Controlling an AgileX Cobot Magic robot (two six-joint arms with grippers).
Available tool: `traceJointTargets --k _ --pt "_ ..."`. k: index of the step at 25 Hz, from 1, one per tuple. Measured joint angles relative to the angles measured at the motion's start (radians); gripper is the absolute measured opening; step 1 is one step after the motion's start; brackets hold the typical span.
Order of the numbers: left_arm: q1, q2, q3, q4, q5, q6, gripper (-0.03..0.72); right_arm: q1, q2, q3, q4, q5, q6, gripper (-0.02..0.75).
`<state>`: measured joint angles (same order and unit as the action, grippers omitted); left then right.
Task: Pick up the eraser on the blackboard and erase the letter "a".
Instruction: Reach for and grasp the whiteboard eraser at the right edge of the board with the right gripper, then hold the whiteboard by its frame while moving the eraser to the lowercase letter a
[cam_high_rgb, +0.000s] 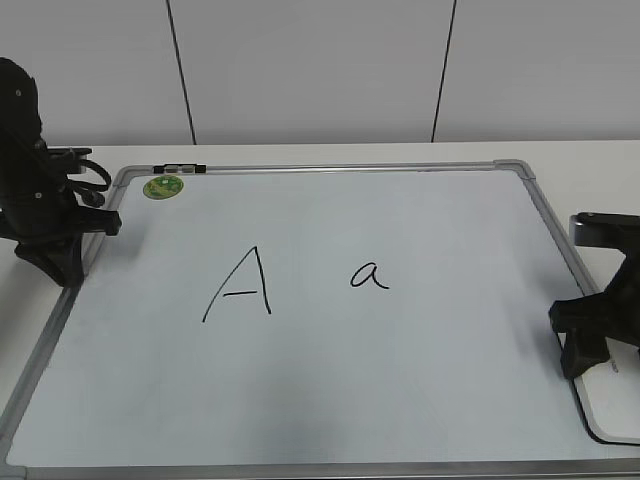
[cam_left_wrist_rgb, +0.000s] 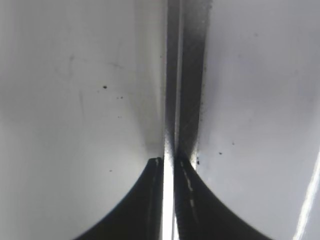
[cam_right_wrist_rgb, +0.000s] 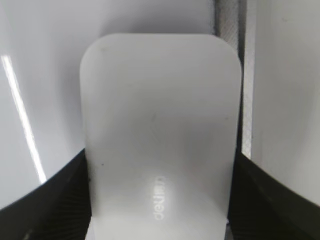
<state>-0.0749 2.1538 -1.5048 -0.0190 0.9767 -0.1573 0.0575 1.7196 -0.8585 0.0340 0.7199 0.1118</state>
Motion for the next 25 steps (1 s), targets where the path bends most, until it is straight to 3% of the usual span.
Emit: traceJointTargets --k 9,17,19,25 --pt "0.000 0.000 0.000 0.000 0.000 0.000 0.039 0.000 0.006 -0.055 0.031 0.096 -0.005 0.524" --pt "0.000 0.000 0.000 0.000 0.000 0.000 0.039 0.075 0.062 -0.342 0.013 0.312 -0.032 0.524" --pt "0.000 0.000 0.000 0.000 0.000 0.000 0.039 0.144 0.143 -0.478 0.004 0.398 -0.034 0.524" --pt "0.000 0.000 0.000 -0.002 0.000 0.000 0.039 0.221 0.299 -0.720 -0.002 0.482 -0.036 0.524"
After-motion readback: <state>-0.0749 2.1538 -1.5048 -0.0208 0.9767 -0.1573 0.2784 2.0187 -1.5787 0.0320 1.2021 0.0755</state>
